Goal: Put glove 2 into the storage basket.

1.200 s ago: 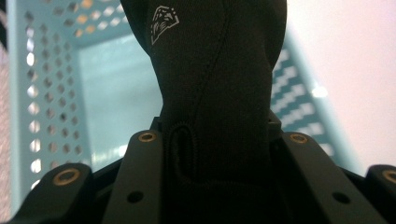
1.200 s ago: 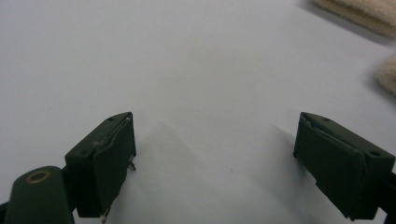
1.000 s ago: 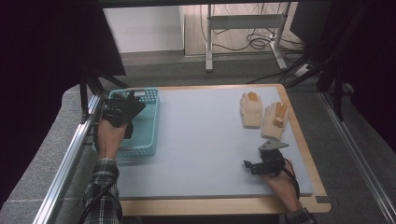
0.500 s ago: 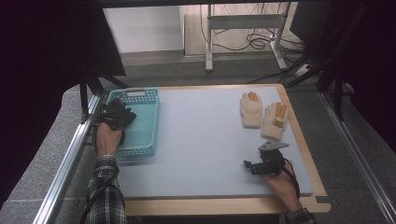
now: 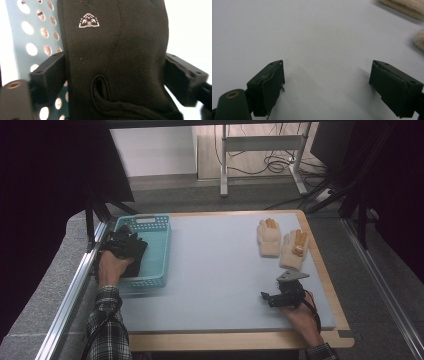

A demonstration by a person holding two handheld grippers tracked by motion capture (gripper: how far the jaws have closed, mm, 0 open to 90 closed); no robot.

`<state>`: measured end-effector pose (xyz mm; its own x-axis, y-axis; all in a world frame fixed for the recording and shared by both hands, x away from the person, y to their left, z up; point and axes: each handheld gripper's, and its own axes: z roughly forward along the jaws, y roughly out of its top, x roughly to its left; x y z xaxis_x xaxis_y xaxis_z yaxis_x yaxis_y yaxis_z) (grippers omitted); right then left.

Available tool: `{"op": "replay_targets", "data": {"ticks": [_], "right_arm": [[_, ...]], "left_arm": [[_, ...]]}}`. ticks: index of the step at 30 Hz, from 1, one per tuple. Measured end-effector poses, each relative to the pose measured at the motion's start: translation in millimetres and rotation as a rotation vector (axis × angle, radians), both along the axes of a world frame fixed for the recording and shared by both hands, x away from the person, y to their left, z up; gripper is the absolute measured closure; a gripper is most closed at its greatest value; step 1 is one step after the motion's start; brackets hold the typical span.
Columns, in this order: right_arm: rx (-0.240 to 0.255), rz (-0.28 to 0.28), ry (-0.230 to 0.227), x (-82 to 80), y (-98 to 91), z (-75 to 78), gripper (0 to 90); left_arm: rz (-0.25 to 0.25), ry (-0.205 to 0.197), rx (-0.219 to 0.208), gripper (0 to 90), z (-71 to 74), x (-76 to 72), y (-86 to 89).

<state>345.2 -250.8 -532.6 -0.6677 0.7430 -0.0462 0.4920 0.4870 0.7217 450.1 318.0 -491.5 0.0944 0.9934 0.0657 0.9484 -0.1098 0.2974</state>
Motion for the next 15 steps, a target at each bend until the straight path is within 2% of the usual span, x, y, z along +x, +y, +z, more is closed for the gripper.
{"op": "replay_targets", "data": {"ticks": [4,8,11,15], "right_arm": [[0.0,0.0,0.0,0.0,0.0,0.0,12.3],[0.0,0.0,0.0,0.0,0.0,0.0,12.3],[0.0,-0.001,0.001,-0.1,0.1,0.1,12.3],[0.0,-0.001,0.001,-0.1,0.1,0.1,12.3]], "left_arm": [[-0.004,-0.008,-0.025,6.1,3.9,-2.5,0.9],[0.008,-0.028,-0.072,3.5,9.0,-6.0,4.1],[0.019,-0.051,-0.087,2.9,14.0,-7.7,5.6],[0.028,-0.102,-0.108,3.1,22.8,-10.7,6.5]]}}
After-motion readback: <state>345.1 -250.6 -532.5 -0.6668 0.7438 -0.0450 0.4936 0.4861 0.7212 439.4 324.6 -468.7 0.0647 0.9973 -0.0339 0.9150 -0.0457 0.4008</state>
